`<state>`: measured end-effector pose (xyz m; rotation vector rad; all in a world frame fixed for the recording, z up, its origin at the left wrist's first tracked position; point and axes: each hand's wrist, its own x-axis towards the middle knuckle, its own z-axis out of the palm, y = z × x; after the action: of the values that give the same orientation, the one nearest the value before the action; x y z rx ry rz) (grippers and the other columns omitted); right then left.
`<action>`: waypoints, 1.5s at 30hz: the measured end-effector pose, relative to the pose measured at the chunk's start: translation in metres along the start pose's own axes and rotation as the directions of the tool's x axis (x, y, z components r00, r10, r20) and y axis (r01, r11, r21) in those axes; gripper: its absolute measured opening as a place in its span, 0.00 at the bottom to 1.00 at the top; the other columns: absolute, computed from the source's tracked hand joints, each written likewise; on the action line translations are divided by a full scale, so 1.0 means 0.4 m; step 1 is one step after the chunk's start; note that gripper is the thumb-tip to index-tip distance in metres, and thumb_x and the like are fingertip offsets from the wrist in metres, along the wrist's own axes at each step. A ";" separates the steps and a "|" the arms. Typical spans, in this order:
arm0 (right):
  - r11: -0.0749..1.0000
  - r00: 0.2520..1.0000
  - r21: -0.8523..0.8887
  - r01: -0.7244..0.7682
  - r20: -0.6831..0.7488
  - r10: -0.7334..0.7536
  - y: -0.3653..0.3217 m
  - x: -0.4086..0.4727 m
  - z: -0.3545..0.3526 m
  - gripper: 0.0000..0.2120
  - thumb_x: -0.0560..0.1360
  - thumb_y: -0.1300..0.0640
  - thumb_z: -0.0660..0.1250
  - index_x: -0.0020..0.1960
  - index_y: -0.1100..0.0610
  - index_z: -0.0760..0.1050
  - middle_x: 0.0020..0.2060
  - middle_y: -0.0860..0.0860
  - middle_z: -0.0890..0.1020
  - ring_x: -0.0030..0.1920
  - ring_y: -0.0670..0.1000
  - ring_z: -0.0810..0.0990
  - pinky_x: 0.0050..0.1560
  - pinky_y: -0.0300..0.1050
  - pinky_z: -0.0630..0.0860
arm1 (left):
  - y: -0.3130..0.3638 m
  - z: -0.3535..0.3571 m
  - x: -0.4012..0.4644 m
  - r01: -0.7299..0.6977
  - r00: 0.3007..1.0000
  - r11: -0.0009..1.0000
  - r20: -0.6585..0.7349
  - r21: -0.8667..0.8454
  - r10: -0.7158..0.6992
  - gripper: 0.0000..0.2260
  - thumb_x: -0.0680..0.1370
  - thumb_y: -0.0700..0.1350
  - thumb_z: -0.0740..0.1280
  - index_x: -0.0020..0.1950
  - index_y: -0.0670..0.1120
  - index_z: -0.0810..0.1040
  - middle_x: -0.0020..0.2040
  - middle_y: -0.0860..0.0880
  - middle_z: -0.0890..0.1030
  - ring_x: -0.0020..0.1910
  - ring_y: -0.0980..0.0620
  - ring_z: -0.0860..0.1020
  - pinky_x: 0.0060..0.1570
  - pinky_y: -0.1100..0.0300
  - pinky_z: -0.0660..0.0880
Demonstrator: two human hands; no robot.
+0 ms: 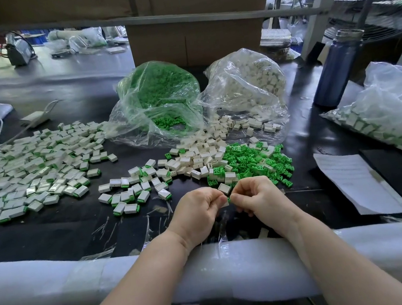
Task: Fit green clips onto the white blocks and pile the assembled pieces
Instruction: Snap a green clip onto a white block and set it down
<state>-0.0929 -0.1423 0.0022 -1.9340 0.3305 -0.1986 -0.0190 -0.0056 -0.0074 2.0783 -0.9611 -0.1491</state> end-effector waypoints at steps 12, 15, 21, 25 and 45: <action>1.000 0.999 -0.021 0.012 0.030 -0.012 -0.003 -0.002 -0.002 0.08 0.73 0.66 0.67 0.35 0.59 0.75 0.26 0.48 0.76 0.27 0.44 0.72 0.30 0.33 0.68 | 0.009 -0.005 -0.004 -0.083 0.996 0.990 0.052 0.118 0.078 0.10 0.79 0.43 0.63 0.47 0.39 0.80 0.43 0.43 0.79 0.44 0.47 0.76 0.48 0.55 0.71; 0.999 0.999 -0.048 0.018 0.050 -0.016 -0.003 -0.004 -0.002 0.10 0.72 0.66 0.67 0.34 0.57 0.75 0.24 0.46 0.75 0.27 0.42 0.72 0.30 0.32 0.67 | 0.007 -0.002 -0.003 -0.097 0.992 0.988 0.090 0.116 0.087 0.09 0.79 0.43 0.63 0.48 0.40 0.81 0.43 0.44 0.80 0.45 0.47 0.76 0.48 0.58 0.70; 0.995 0.996 0.086 0.047 -0.081 -0.040 -0.002 0.003 0.015 0.09 0.73 0.63 0.68 0.35 0.57 0.74 0.26 0.49 0.74 0.29 0.46 0.71 0.31 0.38 0.69 | 0.007 0.001 0.001 -0.010 1.000 0.998 -0.027 -0.066 0.008 0.08 0.78 0.43 0.63 0.51 0.44 0.82 0.45 0.48 0.83 0.45 0.53 0.79 0.49 0.62 0.73; 0.975 0.987 0.209 0.076 -0.157 -0.043 -0.004 0.004 0.017 0.06 0.73 0.67 0.68 0.38 0.60 0.76 0.27 0.50 0.78 0.26 0.43 0.75 0.28 0.35 0.72 | 0.007 0.004 0.003 0.007 1.000 0.988 -0.019 -0.157 -0.010 0.06 0.75 0.44 0.68 0.52 0.47 0.78 0.42 0.51 0.82 0.41 0.56 0.79 0.47 0.65 0.74; 0.999 0.997 0.045 0.021 -0.073 -0.018 0.000 0.003 0.017 0.10 0.74 0.65 0.67 0.35 0.56 0.76 0.27 0.50 0.77 0.26 0.42 0.72 0.29 0.34 0.72 | -0.003 -0.006 0.006 0.078 0.996 0.981 -0.037 -0.177 -0.086 0.07 0.75 0.42 0.69 0.51 0.42 0.82 0.40 0.52 0.79 0.42 0.56 0.77 0.48 0.66 0.72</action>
<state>-0.0896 -0.1365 -0.0003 -1.8889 0.3522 -0.2871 -0.0157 -0.0053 -0.0064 1.9516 -0.8068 -0.2215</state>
